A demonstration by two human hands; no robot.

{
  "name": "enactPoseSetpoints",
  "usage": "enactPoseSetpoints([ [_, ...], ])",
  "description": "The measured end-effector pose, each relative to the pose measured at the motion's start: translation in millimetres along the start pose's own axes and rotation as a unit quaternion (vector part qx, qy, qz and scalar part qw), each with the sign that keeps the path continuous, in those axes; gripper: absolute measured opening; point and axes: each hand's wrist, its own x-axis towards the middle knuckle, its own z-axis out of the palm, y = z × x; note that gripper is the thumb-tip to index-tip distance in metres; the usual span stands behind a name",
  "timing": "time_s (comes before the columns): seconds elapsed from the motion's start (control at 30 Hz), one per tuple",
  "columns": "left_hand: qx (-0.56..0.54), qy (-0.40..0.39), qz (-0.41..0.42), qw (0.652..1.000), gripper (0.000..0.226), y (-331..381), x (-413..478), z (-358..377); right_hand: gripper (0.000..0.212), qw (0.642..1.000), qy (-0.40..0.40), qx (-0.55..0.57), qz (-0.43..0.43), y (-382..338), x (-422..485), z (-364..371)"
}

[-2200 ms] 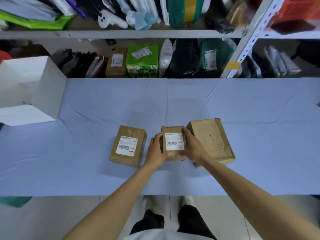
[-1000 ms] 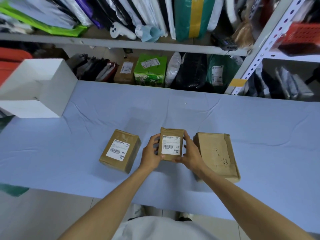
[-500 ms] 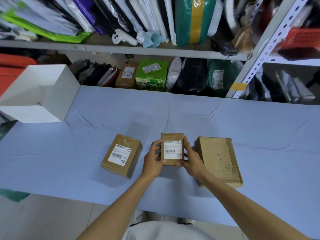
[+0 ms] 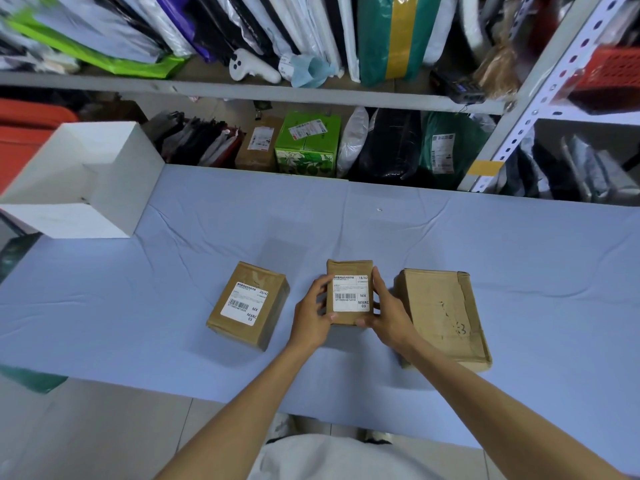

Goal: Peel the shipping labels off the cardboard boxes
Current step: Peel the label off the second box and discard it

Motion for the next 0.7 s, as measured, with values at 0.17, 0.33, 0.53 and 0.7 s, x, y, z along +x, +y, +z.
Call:
enactPoseSetpoints([
  [0.17,0.023,0.007,0.007,1.0,0.071,0.0,-0.5,2.7,0.107,1.0,0.008,0.003,-0.012,-0.5,-1.4,1.0],
  [0.33,0.028,0.013,0.0,1.0,0.077,-1.1,-2.2,3.3,0.105,1.0,0.014,0.007,-0.016,-1.9,-2.6,2.2],
  [0.53,0.037,0.012,0.009,0.999,0.08,0.0,-2.6,2.5,0.103,1.0,0.018,0.014,-0.02,-3.4,-4.3,2.0],
  [0.7,0.051,0.001,0.006,0.999,0.071,1.7,-0.6,0.5,0.102,0.999,0.017,0.016,-0.023,-4.1,-5.0,2.2],
])
